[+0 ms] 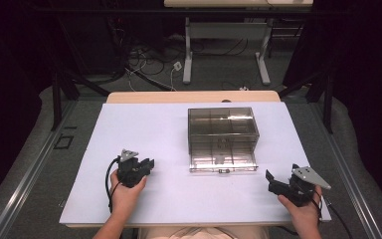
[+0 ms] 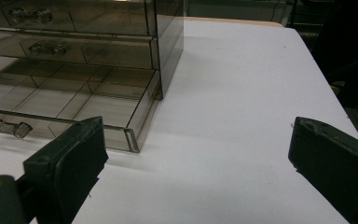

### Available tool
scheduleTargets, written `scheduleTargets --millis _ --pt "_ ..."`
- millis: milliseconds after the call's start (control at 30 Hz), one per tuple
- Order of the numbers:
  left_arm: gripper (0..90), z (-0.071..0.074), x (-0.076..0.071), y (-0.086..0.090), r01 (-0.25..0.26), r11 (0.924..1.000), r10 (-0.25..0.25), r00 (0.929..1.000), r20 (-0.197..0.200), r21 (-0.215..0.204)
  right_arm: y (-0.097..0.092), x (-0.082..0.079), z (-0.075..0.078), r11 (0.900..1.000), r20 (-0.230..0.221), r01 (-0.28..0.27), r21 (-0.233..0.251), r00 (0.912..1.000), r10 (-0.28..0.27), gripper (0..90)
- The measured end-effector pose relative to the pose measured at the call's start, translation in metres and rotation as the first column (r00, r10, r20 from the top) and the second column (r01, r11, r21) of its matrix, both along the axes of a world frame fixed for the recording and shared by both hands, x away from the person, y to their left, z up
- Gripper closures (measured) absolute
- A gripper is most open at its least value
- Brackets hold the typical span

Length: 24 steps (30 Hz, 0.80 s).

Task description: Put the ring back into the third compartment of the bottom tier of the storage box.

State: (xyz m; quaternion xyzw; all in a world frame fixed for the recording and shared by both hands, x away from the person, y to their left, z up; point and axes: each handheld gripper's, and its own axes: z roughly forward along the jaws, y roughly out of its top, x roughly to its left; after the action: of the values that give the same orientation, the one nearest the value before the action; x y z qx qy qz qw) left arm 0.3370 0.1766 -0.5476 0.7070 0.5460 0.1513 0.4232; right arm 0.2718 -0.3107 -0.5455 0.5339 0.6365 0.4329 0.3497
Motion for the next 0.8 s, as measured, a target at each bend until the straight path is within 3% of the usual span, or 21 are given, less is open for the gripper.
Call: scheduleTargets --millis 500,800 --pt "74.5 0.0053 -0.0037 -0.0008 0.006 1.0000 -0.006 0.9992 0.039 0.002 -0.0007 0.0003 -0.0001 1.0000 0.000 0.002 -0.001 1.0000 -0.002 4.0" --pt "74.5 0.0082 -0.0049 -0.0030 0.012 0.9999 -0.012 0.9991 0.041 -0.008 -0.0017 0.0008 -0.0003 1.0000 -0.003 0.002 0.004 1.0000 -0.001 4.0"
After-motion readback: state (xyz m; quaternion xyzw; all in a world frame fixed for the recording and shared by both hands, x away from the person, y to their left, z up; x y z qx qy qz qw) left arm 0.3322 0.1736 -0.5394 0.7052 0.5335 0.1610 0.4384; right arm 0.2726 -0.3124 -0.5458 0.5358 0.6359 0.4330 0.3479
